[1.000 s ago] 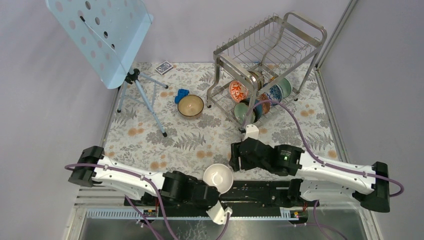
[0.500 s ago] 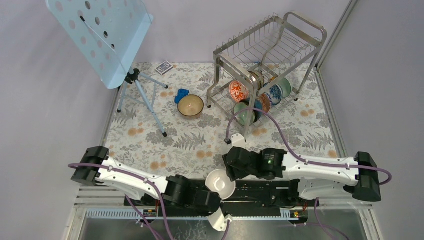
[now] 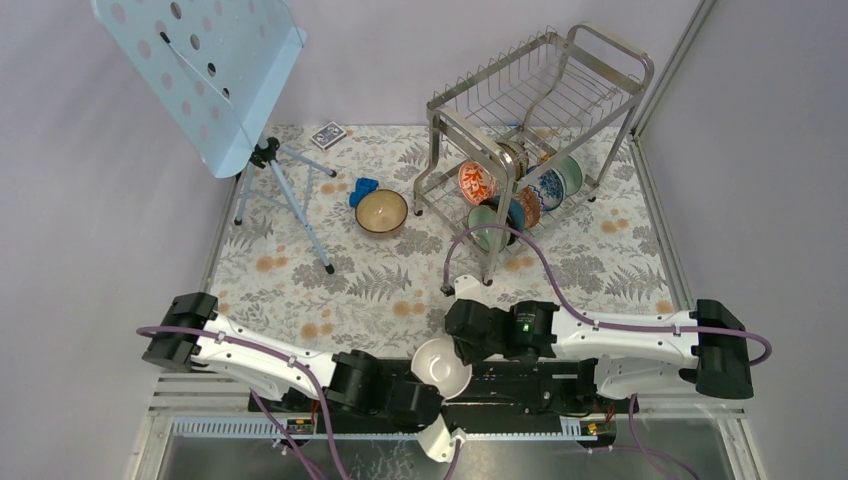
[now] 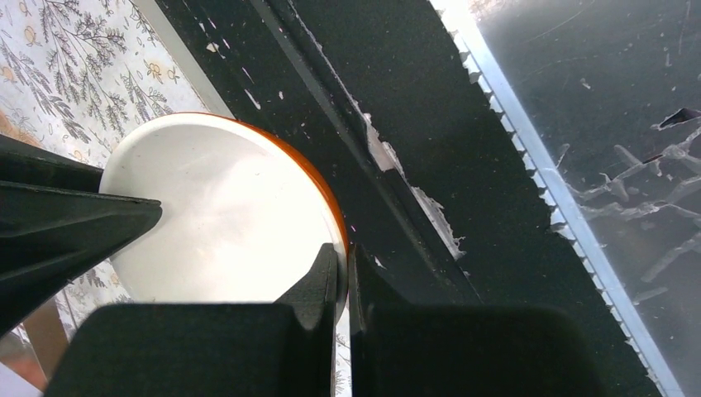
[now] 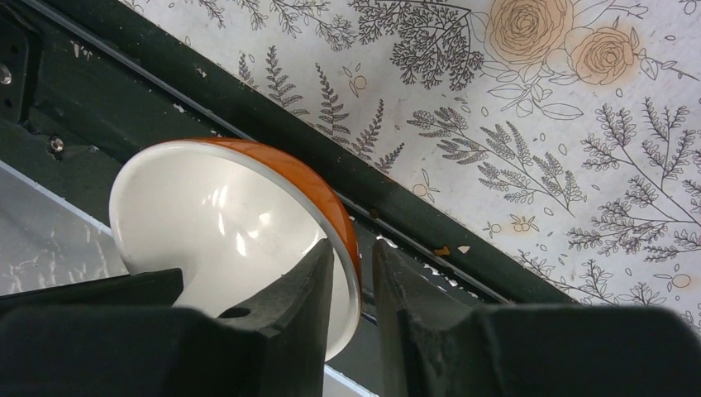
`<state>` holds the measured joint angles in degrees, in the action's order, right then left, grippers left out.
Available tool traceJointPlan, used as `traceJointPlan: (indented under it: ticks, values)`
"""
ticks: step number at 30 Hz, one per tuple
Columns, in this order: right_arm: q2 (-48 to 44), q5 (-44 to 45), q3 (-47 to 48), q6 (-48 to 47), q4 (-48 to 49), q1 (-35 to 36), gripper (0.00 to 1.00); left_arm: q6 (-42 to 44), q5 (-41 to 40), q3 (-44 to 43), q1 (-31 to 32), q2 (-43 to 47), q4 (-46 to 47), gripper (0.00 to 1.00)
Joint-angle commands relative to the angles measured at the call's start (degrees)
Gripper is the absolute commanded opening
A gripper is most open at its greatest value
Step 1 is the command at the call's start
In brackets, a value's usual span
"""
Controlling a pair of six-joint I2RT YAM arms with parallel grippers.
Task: Unload the bowls from the dish rack
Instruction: Place the bowl at the center of the board.
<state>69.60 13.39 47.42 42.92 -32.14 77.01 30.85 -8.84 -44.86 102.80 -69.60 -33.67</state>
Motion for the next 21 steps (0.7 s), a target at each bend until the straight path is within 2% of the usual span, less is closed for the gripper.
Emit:
traceJointPlan:
  ticks: [1,4,6,8,9,13,16,17,21]
  values:
    - [0.43,-0.46,0.37,0.27,1.39,0.90,0.28,-1.11,-0.97,-1.50,0.63,1.53,3.09,0.00]
    - [0.77,-0.33,0.73,0.31,1.17,1.15,0.16,-1.78,-1.77,-1.48,0.68,1.67,4.24,0.00]
    - [0.71,0.52,0.90,0.75,0.84,1.25,0.00,-3.35,-3.74,-1.27,0.72,1.24,5.60,0.00]
    - [0.35,1.39,1.07,1.26,0.37,1.38,0.00,-6.64,-7.06,-1.11,0.68,0.53,7.35,0.00]
    - [-0.04,2.15,1.09,1.70,-0.13,1.46,0.00,-8.58,-8.80,-1.02,0.67,0.35,8.17,0.03]
    - [-2.10,6.33,0.32,4.17,-1.19,1.47,0.00,-15.84,-14.75,0.94,0.64,1.71,11.15,0.53]
    - [-3.75,10.66,-0.55,6.20,-1.48,1.47,0.00,-22.85,-24.37,1.86,0.60,2.54,13.35,0.82]
    - [-4.36,12.25,-0.79,6.82,-1.42,1.47,0.00,-24.94,-27.21,1.96,0.49,2.42,13.33,0.96]
    - [-6.75,18.31,-1.46,9.93,-2.20,1.47,0.00,-36.67,-35.70,0.14,-0.13,2.06,10.57,0.99]
